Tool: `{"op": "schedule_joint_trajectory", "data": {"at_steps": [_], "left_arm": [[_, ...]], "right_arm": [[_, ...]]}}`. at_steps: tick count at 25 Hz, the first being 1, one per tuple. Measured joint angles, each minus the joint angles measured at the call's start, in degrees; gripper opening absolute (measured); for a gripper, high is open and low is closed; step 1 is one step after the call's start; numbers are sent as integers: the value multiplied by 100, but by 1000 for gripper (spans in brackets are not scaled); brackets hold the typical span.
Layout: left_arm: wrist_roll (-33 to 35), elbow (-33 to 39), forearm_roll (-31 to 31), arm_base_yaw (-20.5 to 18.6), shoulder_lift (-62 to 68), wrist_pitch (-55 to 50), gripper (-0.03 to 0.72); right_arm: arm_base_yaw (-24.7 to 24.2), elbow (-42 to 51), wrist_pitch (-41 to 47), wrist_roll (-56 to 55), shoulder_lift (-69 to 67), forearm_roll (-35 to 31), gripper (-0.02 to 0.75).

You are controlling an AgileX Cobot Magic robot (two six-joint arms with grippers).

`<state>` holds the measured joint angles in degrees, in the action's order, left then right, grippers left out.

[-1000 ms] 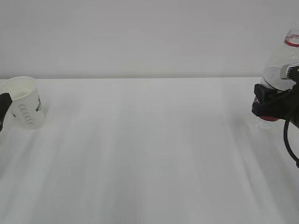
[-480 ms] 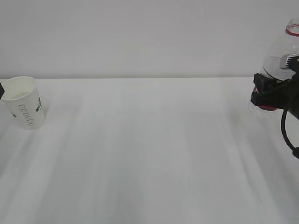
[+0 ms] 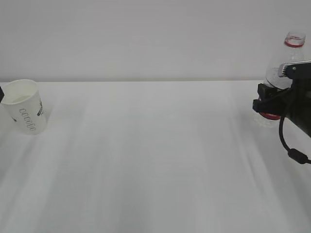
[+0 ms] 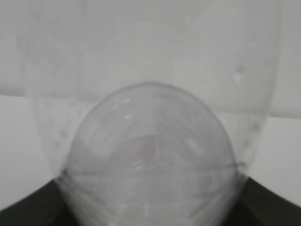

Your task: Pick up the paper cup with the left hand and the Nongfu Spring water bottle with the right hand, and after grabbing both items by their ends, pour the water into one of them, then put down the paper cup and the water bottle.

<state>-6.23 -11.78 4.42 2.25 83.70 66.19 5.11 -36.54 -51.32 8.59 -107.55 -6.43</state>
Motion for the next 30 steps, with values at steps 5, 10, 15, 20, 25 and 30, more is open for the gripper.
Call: {"op": "schedule_joint_trajectory", "data": {"at_steps": [5,10,15,20,25,30], "left_arm": [[0,0,0,0,0,0,591],[0,0,36,0,0,0,591],[0,0,47,0,0,0,591],[0,0,47,0,0,0,591],[0,0,47,0,0,0,589],[0,0,47,0,0,0,589]], "right_arm": [[0,-122,13,0,-306,-185,468],[0,-144,35,-208,-444,-187,468],[0,-155,24,-362,-507,-197,472],[0,-155,24,-383,-507,-153,606],[0,-155,24,-383,-507,-170,666],[0,-155,24,-383,-507,-186,666]]}}
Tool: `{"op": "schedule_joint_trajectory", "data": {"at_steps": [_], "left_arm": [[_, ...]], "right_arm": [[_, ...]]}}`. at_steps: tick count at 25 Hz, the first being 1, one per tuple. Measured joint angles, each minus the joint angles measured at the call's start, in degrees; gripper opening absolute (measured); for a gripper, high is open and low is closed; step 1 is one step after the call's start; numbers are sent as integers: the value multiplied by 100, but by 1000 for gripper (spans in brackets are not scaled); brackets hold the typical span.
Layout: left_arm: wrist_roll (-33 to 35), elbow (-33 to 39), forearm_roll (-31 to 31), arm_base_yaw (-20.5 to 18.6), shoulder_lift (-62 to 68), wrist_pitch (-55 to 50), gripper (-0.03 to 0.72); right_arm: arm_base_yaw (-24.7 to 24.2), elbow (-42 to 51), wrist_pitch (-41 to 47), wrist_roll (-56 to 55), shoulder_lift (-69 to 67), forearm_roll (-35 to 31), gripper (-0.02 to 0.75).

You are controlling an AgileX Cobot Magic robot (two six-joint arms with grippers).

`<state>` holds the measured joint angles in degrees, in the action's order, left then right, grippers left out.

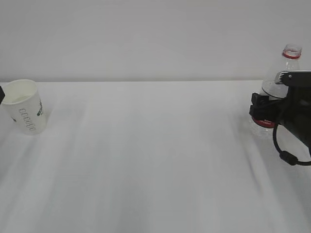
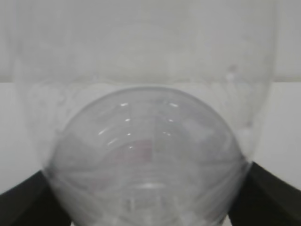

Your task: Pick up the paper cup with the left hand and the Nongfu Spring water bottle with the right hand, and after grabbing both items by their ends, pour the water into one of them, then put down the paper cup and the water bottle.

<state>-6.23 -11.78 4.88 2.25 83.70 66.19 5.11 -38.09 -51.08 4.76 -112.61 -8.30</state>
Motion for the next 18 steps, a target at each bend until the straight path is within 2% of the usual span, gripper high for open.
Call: {"op": "schedule_joint_trajectory", "data": {"at_steps": [18], "left_arm": [[0,0,0,0,0,0,587]], "right_arm": [[0,0,218,237,724,-10,662]]}}
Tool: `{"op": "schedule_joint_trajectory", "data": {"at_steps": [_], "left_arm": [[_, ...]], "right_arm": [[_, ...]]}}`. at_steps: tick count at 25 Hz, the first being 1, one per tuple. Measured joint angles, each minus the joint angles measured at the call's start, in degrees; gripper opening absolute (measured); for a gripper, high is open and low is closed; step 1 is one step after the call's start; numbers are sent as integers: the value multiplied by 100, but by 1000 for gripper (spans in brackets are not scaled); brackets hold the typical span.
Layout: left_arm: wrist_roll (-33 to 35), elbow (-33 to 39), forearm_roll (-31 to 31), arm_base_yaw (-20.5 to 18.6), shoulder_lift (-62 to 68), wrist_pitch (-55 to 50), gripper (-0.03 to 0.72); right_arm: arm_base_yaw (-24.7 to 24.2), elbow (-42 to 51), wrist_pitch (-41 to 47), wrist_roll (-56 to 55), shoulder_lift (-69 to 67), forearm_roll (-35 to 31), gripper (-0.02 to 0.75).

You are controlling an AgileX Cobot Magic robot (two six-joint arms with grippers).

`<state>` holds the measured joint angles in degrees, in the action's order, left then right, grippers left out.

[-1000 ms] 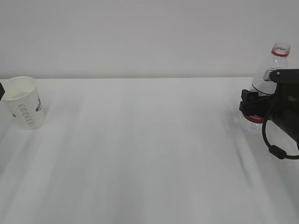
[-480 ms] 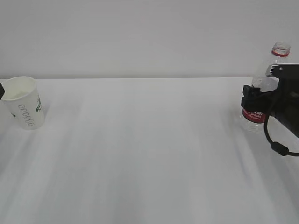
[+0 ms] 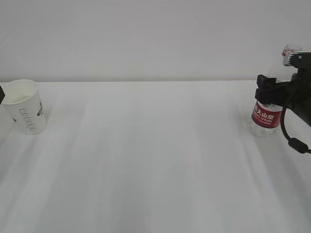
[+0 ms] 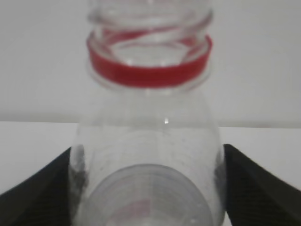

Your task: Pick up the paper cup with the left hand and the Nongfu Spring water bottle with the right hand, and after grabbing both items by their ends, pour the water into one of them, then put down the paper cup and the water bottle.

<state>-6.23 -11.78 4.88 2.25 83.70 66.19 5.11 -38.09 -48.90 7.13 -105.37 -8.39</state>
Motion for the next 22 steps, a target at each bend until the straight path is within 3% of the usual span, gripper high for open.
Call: {"op": "schedule_joint_trajectory", "data": {"at_steps": [22], "left_arm": [[0,0,-10,0,0,0,587]], "right_arm": [[0,0,582,338,1020,-12,643]]}}
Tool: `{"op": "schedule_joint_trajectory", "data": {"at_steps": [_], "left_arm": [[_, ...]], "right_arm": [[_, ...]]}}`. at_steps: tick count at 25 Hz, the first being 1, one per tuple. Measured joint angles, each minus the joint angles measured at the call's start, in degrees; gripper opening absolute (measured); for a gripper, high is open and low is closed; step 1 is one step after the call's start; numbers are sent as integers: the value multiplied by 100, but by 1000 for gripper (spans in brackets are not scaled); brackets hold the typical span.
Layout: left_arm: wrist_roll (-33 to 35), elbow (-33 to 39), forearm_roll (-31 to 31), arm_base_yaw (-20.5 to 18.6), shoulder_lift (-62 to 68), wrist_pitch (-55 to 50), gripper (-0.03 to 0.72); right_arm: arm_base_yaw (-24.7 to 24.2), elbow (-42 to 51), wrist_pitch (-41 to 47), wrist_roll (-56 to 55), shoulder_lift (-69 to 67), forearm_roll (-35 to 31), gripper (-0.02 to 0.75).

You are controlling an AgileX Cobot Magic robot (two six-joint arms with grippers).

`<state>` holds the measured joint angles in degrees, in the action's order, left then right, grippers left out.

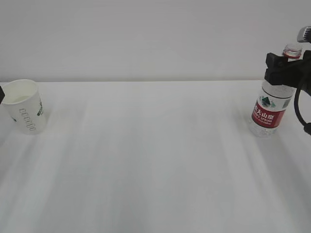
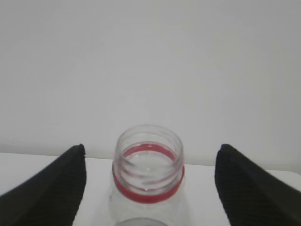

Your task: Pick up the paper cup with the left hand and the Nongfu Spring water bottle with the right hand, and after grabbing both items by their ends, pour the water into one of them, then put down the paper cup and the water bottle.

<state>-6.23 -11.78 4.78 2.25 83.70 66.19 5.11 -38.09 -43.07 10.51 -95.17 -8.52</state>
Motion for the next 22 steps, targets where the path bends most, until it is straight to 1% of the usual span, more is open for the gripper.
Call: {"op": "schedule_joint_trajectory", "data": {"at_steps": [6,10,15,22], "left_arm": [[0,0,-21,0,0,0,587],[0,0,-22,0,-46,-12,587],[0,9,-34,0,-452,-246,587],[35,30,-260,0,-1172,-786,587]], "right_arm": [[0,0,313,67,282,-24,642],[0,0,684,67,487,-37,639],[0,0,1133,67,862,-37,636],[0,0,1720,122,1347,-40,629]]}}
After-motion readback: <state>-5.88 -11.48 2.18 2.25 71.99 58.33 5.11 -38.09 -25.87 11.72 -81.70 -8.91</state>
